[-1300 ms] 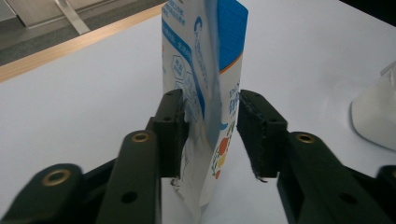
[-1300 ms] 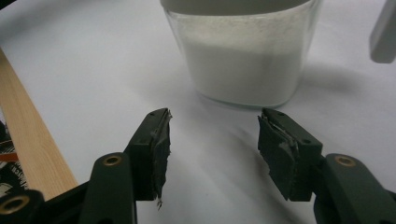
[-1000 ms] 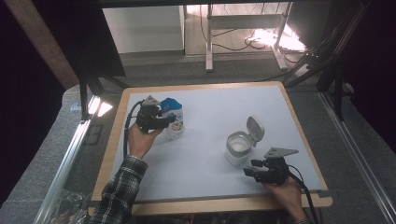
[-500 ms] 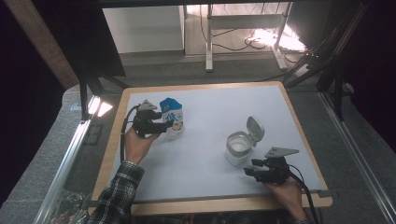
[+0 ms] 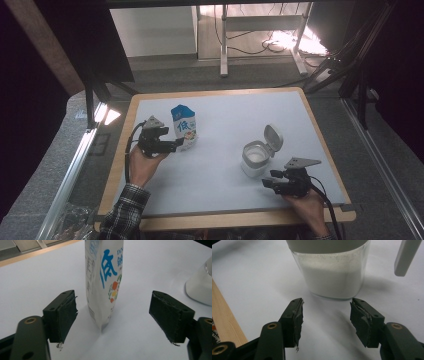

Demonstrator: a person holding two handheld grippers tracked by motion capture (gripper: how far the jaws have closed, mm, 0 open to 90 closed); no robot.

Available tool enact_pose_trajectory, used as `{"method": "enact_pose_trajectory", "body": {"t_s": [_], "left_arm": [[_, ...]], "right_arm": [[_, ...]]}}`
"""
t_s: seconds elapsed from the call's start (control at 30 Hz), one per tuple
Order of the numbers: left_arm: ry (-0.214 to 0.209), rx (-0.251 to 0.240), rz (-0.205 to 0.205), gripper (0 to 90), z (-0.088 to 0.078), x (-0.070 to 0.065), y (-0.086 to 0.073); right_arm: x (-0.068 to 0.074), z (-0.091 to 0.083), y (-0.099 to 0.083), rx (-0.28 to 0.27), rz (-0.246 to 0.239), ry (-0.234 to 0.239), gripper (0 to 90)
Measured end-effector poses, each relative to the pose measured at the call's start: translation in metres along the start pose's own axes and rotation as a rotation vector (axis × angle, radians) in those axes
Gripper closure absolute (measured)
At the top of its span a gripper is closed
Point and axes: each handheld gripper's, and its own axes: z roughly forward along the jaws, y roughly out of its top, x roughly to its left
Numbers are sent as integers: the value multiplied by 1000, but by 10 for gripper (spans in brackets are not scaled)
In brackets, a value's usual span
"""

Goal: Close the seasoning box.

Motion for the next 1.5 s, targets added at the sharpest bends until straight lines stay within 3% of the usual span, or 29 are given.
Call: {"method": "enact_pose_trajectory", "body": {"t_s": [0.4,0.67,0.9,1.3,1.5], "left_arm": [[25,17,0,130,-9,-14,-26],[23,57,-9,85,-7,-24,-50],[25,94,0,67,-2,-35,-67],[34,158,8,63,10,-45,-89],[46,183,10,61,15,-46,-93]], "right_arm": [[-2,-1,0,5,2,-32,422],[-4,-4,1,2,0,-79,410],[-8,-8,3,-7,8,-76,419],[-15,-18,10,-26,-10,-99,615],[-19,-22,17,-26,-1,-83,700]]}}
